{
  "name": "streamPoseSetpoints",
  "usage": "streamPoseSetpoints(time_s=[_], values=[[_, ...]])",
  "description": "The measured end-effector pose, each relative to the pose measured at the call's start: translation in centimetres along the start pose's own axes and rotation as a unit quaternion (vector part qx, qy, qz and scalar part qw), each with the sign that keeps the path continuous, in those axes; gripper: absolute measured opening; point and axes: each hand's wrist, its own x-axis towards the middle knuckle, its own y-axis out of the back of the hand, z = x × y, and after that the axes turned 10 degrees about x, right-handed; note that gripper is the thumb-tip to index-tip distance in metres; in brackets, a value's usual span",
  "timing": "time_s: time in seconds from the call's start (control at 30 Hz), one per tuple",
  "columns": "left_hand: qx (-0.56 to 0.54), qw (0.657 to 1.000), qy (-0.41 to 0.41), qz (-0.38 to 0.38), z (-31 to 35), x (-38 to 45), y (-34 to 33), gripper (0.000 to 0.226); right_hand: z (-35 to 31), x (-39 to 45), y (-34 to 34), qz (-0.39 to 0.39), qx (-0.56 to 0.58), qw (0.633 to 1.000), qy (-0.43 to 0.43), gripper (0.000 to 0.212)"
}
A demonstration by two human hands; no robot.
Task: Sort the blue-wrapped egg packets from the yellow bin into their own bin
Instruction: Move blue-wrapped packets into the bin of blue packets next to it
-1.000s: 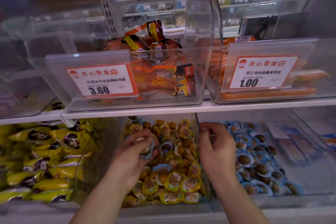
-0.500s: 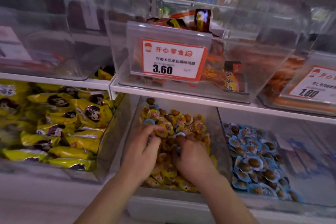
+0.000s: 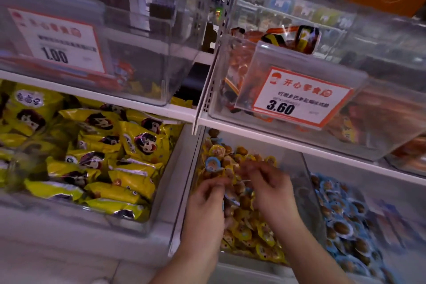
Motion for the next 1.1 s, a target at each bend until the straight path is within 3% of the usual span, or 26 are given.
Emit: streamPoseSetpoints(time_s=[0.07,0.13,0.2,0.33,0.4,0.53,0.7,0.87,0.97,1.03,1.1], values=[[-0.054,0.998,0.035,0.001,0.1,0.0,-0.1,0.028,0.1,2.8,-0.9,-0.043,-0.07,0.997,0.004,0.023],[-0.109,0.989,0.102,-0.007,0.2,0.1,0.1,0.018,0.4,4.7,-2.5,-0.168,-0.172,0.971,0.017,0.016],[-0.159,0.974,0.157,-0.036,0.6,0.2,0.4,0.015,0.8,5.9,-3.9,-0.249,-0.268,0.929,0.056,0.031],[-0.187,0.965,0.166,-0.077,1.1,-0.1,0.5,0.008,0.8,7.3,-4.1,-0.284,-0.345,0.892,0.068,0.036],[-0.176,0.968,0.159,-0.079,1.0,0.0,0.4,0.004,1.2,7.8,-3.2,-0.26,-0.33,0.906,0.056,0.026],[-0.168,0.972,0.151,-0.069,0.5,0.5,0.1,0.013,2.0,10.0,-1.6,-0.091,-0.242,0.966,-0.001,0.007],[-0.164,0.972,0.153,-0.072,0.6,0.9,0.1,0.018,2.6,12.7,-4.9,-0.084,-0.235,0.967,-0.051,0.027],[-0.17,0.971,0.147,-0.082,0.9,1.0,-0.1,0.02,2.9,13.9,-9.6,-0.041,-0.134,0.982,-0.125,0.058],[-0.169,0.972,0.143,-0.081,0.9,1.2,-0.2,0.022,3.9,14.4,-9.9,-0.005,-0.139,0.98,-0.144,0.06],[-0.166,0.973,0.142,-0.077,0.7,1.3,-0.1,0.022,4.3,14.5,-9.5,0.028,-0.085,0.984,-0.154,0.061],[-0.167,0.973,0.142,-0.075,0.7,1.3,-0.1,0.021,4.4,14.1,-8.9,0.049,0.002,0.986,-0.162,0.05]])
